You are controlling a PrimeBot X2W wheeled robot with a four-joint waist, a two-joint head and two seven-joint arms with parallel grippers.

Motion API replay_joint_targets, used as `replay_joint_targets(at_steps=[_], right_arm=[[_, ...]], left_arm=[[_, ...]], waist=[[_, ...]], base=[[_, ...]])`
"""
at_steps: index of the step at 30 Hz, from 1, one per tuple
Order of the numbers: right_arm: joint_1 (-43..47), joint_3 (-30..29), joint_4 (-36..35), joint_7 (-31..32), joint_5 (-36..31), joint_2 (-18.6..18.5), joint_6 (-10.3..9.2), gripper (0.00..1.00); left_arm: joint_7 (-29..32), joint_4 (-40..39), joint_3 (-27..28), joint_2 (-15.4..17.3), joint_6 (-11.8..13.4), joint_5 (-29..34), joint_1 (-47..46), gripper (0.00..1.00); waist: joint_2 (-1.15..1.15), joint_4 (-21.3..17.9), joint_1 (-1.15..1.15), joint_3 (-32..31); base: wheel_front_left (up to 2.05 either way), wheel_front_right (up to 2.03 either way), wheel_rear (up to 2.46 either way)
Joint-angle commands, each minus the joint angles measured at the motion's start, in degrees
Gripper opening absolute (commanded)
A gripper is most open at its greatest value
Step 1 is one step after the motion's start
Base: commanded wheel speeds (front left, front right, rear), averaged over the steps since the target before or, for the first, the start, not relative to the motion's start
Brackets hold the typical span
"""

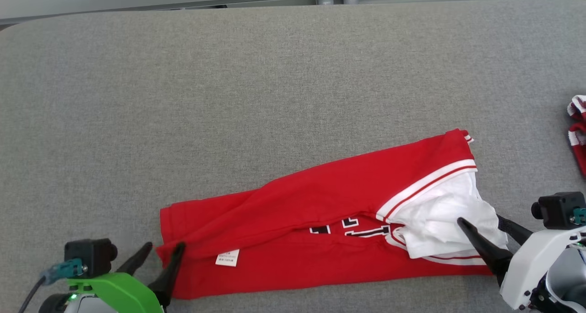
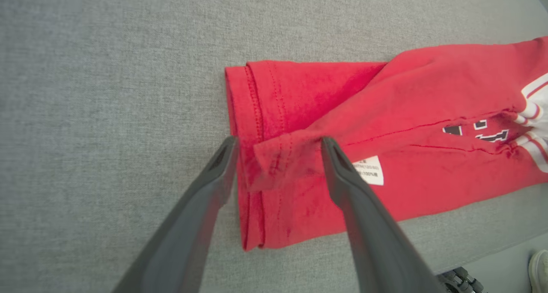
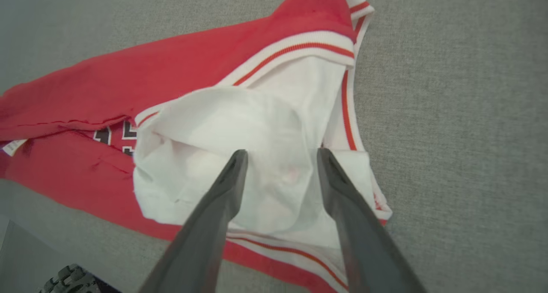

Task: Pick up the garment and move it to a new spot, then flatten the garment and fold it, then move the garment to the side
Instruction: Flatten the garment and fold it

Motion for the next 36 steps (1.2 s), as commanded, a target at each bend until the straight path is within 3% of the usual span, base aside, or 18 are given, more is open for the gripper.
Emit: replay_joint_targets(at_steps=[1,6,9,16,20,25,33,36], right_arm=[[0.5,-0.64,-0.46,0.55,0.18,-0.43,0.01,1.0],[1.23,-4.79,-3.65,4.0,2.2,-0.31,0.01,1.0],[1.03,-8.54,-4.56,6.96,2.76,-0.26,0.01,1.0],[-3.23,-11.07,0.72,13.65,-0.95,2.32,0.01,1.0],[-5.37,-11.39,7.02,14.41,-2.61,4.24,0.01,1.0],[-4.15,-13.02,13.55,12.76,-4.29,5.63,0.01,1.0],[-4.01,-13.14,19.95,11.83,-4.52,6.38,0.01,1.0],[-4.72,-12.83,21.45,12.06,-4.14,7.03,0.01,1.0]], left_arm=[[-1.66,0.08,0.41,0.37,1.53,2.17,0.8,1.0],[-10.19,-0.21,1.26,-0.19,8.68,10.72,2.32,1.0],[-14.56,-1.04,1.51,-1.16,11.55,14.85,2.17,1.0],[-20.93,0.51,0.97,-3.18,11.96,19.49,0.95,1.0],[-22.96,2.26,-0.53,-4.23,9.19,22.38,0.15,1.0],[-23.99,7.4,-1.16,-7.23,3.25,22.91,-0.39,1.0],[-24.11,15.23,5.42,-12.2,-6.39,25.57,2.26,1.0],[-24.12,16.43,8.11,-14.05,-8.29,26.18,3.25,1.0]], waist=[[0.68,-0.17,0.0,-0.22],[0.68,-0.08,0.0,-1.01],[0.68,1.03,0.0,-1.8],[0.68,4.38,0.0,-3.71],[0.68,6.88,0.0,-4.88],[0.68,10.49,0.0,-6.44],[0.68,11.43,0.0,-7.62],[0.68,11.1,0.0,-7.69]], base=[[0.0,0.0,0.0],[0.0,0.0,0.0],[0.0,0.0,0.0],[0.0,0.0,0.0],[0.0,0.0,0.0],[0.0,0.0,0.0],[0.0,0.0,0.0],[0.0,0.0,0.0]])
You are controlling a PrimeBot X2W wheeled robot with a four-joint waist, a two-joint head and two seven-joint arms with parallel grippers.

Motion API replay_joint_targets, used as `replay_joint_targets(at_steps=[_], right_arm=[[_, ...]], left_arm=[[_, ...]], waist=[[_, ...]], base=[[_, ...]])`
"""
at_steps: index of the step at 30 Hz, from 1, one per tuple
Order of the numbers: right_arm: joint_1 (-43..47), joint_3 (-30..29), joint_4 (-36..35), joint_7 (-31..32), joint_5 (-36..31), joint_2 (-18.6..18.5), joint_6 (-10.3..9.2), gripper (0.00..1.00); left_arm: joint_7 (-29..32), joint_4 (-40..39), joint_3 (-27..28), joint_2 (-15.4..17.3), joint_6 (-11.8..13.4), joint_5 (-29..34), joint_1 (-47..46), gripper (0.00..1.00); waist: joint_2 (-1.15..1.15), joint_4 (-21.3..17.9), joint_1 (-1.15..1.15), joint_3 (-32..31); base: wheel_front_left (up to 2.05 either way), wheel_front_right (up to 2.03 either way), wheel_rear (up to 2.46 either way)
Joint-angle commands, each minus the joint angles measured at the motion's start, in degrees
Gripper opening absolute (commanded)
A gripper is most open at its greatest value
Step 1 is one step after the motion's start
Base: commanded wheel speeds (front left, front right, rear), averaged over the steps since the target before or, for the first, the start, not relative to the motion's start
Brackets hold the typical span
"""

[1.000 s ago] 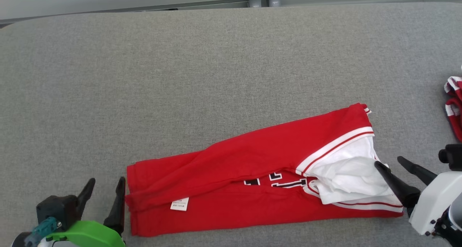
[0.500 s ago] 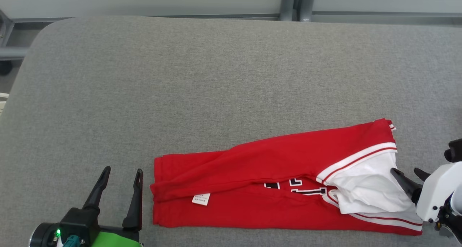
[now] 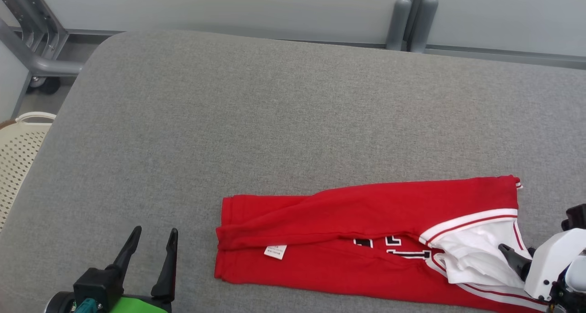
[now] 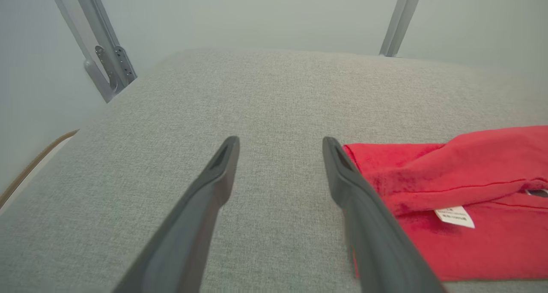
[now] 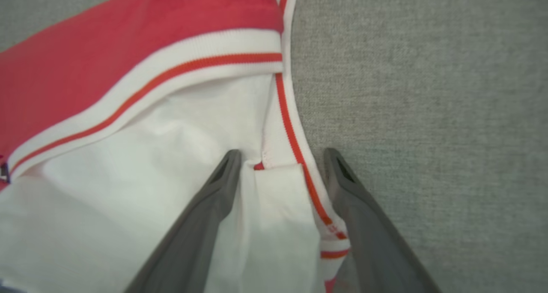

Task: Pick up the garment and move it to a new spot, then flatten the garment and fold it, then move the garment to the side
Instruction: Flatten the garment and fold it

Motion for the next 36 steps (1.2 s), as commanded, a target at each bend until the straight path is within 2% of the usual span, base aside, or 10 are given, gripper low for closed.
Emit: replay_joint_targets(at_steps=[1,5,7,8,9,15,20,29,33,36], right_arm=[[-0.22,0.65,1.38,0.52,0.53,0.69,0.03,1.0],[-1.07,2.58,4.56,0.55,0.79,1.49,0.03,0.96],[-2.25,3.06,5.89,-0.59,0.89,1.9,0.03,0.71],[-3.0,3.49,6.52,-1.02,1.34,2.42,0.04,0.13],[-3.66,3.95,7.0,-1.48,1.68,2.84,0.04,0.0],[-6.7,5.56,7.9,-3.54,6.82,2.29,0.03,0.0],[-7.0,2.81,6.15,-3.21,12.65,-1.22,0.03,0.0],[-2.53,-12.68,3.91,0.65,15.25,-10.17,0.02,0.0],[-2.02,-17.7,-1.44,3.24,16.16,-9.73,0.03,0.0],[-2.36,-16.22,-8.9,6.29,16.94,-8.13,0.03,0.0]], left_arm=[[-0.17,0.72,1.21,-0.95,-1.18,1.16,0.93,1.0],[-0.17,2.86,5.87,-4.05,-4.25,3.64,2.39,1.0],[-0.17,3.73,7.53,-5.37,-5.75,4.96,2.9,1.0],[-0.17,4.14,8.32,-6.03,-6.38,5.51,3.17,1.0],[-0.17,4.46,9.07,-6.58,-6.89,6.15,3.38,1.0],[-0.18,5.53,13.2,-9.29,-9.66,9.29,4.16,1.0],[-0.18,5.94,15.73,-10.85,-11.27,11.41,4.82,1.0],[-0.18,7.82,19.86,-13.0,-13.93,13.57,5.2,1.0],[-0.18,8.19,21.02,-14.33,-14.59,14.01,5.33,1.0],[-0.18,8.37,21.73,-15.3,-15.07,14.55,4.83,1.0]], waist=[[0.69,-0.29,0.0,-0.13],[0.69,-0.78,0.0,-0.32],[0.69,-1.05,0.0,-0.41],[0.69,-1.26,0.0,-0.5],[0.69,-1.51,0.0,-0.57],[0.69,-2.39,0.0,-0.84],[0.69,-3.12,0.0,-0.76],[0.69,-5.05,0.0,-1.37],[0.69,-5.67,0.0,-1.66],[0.69,-5.89,0.0,-1.48]], base=[[0.0,0.0,0.0],[0.0,0.0,0.0],[0.0,0.0,0.0],[0.0,0.0,0.0],[0.0,0.0,0.0],[0.0,0.0,0.0],[0.0,0.0,0.0],[0.0,0.0,0.0],[0.0,0.0,0.0],[0.0,0.0,0.0]])
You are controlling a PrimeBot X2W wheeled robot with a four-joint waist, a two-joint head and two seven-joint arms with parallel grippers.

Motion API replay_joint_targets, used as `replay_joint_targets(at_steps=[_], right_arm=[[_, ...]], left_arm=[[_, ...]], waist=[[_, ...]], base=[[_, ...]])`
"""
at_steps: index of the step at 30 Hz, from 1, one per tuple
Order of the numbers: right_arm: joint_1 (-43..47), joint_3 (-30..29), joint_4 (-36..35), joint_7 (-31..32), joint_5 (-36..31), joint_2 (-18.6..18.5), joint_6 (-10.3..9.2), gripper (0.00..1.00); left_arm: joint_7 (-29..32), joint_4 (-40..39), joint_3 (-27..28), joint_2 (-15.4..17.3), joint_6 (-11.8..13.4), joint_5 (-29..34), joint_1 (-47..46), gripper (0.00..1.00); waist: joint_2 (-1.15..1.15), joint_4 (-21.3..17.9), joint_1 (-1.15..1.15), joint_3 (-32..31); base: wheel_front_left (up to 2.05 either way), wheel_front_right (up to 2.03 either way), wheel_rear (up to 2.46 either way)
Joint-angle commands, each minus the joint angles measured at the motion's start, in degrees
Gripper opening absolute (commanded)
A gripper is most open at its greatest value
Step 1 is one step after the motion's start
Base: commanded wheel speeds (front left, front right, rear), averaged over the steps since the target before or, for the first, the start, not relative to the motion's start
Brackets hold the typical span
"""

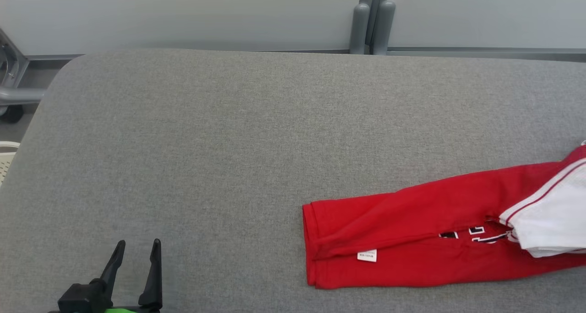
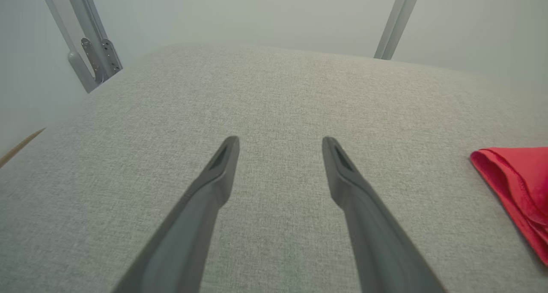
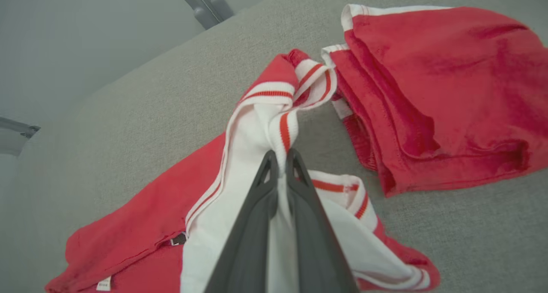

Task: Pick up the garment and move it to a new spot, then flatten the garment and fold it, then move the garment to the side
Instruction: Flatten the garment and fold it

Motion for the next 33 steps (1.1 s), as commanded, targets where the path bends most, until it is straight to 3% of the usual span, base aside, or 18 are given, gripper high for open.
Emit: replay_joint_targets(at_steps=[1,5,6,8,16,25,31,33], right_arm=[[-0.58,1.96,-3.31,1.1,0.62,1.18,0.03,0.0],[-1.81,11.93,-13.82,4.25,0.67,5.55,0.03,0.0],[-1.81,11.93,-13.82,4.25,0.67,5.55,0.03,0.0],[-2.93,17.66,-16.65,5.27,-0.15,8.04,0.03,0.0],[-6.29,36.86,-13.27,1.85,-8.56,16.94,0.03,0.0],[-8.7,46.17,-4.06,-4.71,-13.35,19.58,0.03,0.0],[-9.61,48.18,-0.99,-7.17,-13.65,19.55,0.03,0.0],[-9.87,48.52,-0.23,-7.62,-13.9,19.47,0.03,0.21]], left_arm=[[-0.15,0.12,0.39,-0.39,-0.33,0.71,-0.08,1.0],[-0.15,0.56,0.57,-1.1,-0.78,1.45,-1.33,1.0],[-0.15,0.56,0.57,-1.1,-0.78,1.45,-1.33,1.0],[-0.15,0.64,0.93,-1.22,-0.84,1.95,-1.68,1.0],[-0.15,2.04,-0.09,-1.71,-1.25,3.38,-3.95,1.0],[-0.15,3.3,-0.53,-0.49,-1.34,2.86,-4.8,1.0],[-0.15,3.66,-1.07,-0.36,-1.36,2.61,-4.33,1.0],[-0.15,3.68,-1.25,-0.38,-1.36,2.49,-4.44,1.0]], waist=[[0.69,-0.13,0.0,0.28],[0.69,-0.38,0.0,0.96],[0.69,-0.38,0.0,0.96],[0.69,-0.6,0.0,1.25],[0.69,0.91,0.0,2.15],[0.69,2.52,0.0,2.16],[0.69,2.62,0.0,1.74],[0.69,2.63,0.0,1.69]], base=[[0.0,0.0,0.0],[0.0,0.0,0.0],[0.0,0.0,0.0],[0.0,0.0,0.0],[0.0,0.0,0.0],[0.0,0.0,0.0],[0.0,0.0,0.0],[0.0,0.0,0.0]])
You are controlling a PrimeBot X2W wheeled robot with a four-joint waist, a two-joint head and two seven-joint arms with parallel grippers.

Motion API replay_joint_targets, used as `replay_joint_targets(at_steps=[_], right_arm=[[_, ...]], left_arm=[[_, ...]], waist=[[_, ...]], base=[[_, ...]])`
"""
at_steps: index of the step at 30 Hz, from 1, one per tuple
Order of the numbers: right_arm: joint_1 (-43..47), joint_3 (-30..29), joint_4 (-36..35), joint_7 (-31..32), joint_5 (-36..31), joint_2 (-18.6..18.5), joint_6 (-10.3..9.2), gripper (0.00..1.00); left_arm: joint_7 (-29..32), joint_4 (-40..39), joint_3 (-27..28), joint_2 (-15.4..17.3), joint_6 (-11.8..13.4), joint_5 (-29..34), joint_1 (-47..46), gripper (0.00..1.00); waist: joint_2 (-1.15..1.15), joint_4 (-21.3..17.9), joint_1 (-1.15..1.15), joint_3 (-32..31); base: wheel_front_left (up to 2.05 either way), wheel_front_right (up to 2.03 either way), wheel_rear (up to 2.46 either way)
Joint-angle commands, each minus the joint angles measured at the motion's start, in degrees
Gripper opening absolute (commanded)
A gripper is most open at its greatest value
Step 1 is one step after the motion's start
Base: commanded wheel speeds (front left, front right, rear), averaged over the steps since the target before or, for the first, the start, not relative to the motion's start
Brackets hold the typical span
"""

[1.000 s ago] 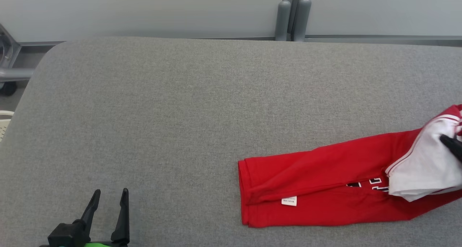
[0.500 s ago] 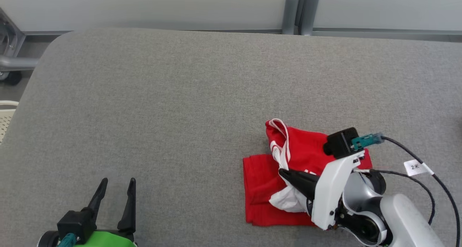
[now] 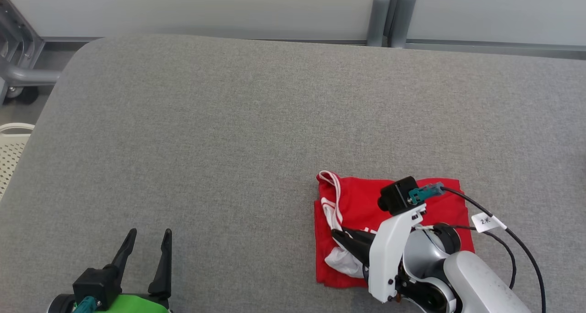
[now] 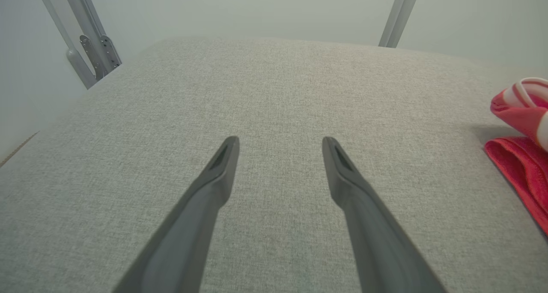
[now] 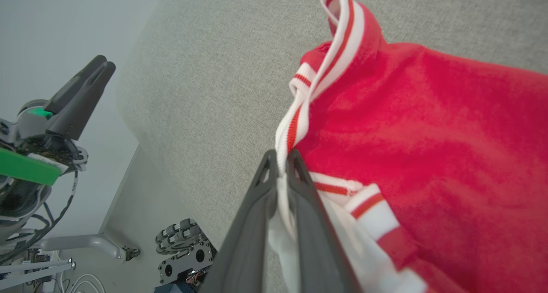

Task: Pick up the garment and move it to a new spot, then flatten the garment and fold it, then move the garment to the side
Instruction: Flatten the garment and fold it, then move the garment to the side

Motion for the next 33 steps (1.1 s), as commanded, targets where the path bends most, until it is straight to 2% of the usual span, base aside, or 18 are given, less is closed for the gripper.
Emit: replay_joint_targets(at_steps=[1,2,3,7,11,15,16,18,21,24,30,33], right_arm=[[-0.72,0.46,0.37,-0.5,-0.27,-0.23,0.03,0.25],[-1.0,0.58,0.47,-1.07,-0.55,-0.18,0.03,0.47],[-1.35,0.66,0.43,-1.82,-1.06,-0.11,0.03,1.0],[-1.53,1.13,-1.84,-3.28,-1.17,1.04,0.03,1.0],[0.44,-0.92,-8.95,-2.3,1.06,-0.1,0.03,1.0],[3.33,-9.59,-16.07,0.3,2.08,-3.43,0.03,1.0],[3.33,-9.59,-16.07,0.3,2.08,-3.43,0.03,1.0],[4.8,-15.51,-17.05,1.83,1.06,-5.53,0.03,1.0],[6.86,-22.7,-15.95,4.59,1.08,-7.52,0.03,1.0],[8.35,-26.8,-13.9,7.8,1.7,-8.98,0.03,1.0],[7.03,-29.42,-9.3,13.3,1.31,-11.64,0.03,1.0],[6.02,-28.92,-7.3,16.66,2.35,-11.47,0.03,1.0]], left_arm=[[-0.15,0.12,-0.1,0.19,-0.14,-0.25,-0.54,1.0],[-0.15,0.08,-0.08,0.2,-0.15,-0.3,-0.49,1.0],[-0.15,0.02,-0.07,0.23,-0.15,-0.37,-0.38,1.0],[-0.15,0.32,0.44,0.36,-0.15,-0.4,0.33,1.0],[-0.15,0.41,0.82,0.3,-0.15,-0.44,0.7,1.0],[-0.14,-0.39,1.69,-0.41,-0.15,0.01,0.77,1.0],[-0.14,-0.39,1.69,-0.41,-0.15,0.01,0.77,1.0],[-0.15,-0.92,1.63,-0.95,-0.15,0.28,0.53,1.0],[-0.15,-1.33,1.11,-1.48,-0.15,0.41,-0.52,1.0],[-0.15,-1.65,0.55,-2.19,-0.15,0.2,-1.43,1.0],[-0.15,-1.49,0.35,-2.39,-0.15,-0.22,-1.81,1.0],[-0.15,-1.3,0.25,-2.51,-0.16,-0.27,-2.35,1.0]], waist=[[0.69,-0.02,0.0,-0.09],[0.69,-0.07,0.0,-0.17],[0.69,-0.12,0.0,-0.24],[0.69,-0.59,0.0,-0.36],[0.69,-0.95,0.0,-0.33],[0.69,-1.39,0.0,0.05],[0.69,-1.39,0.0,0.05],[0.69,-1.43,0.0,0.68],[0.69,-0.97,0.0,1.7],[0.69,-0.41,0.0,2.79],[0.69,0.42,0.0,4.11],[0.69,0.85,0.0,4.47]], base=[[0.0,0.0,0.0],[0.0,0.0,0.0],[0.0,0.0,0.0],[0.0,0.0,0.0],[0.0,0.0,0.0],[0.0,0.0,0.0],[0.0,0.0,0.0],[0.0,0.0,0.0],[0.0,0.0,0.0],[0.0,0.0,0.0],[0.0,0.0,0.0],[0.0,0.0,0.0]])
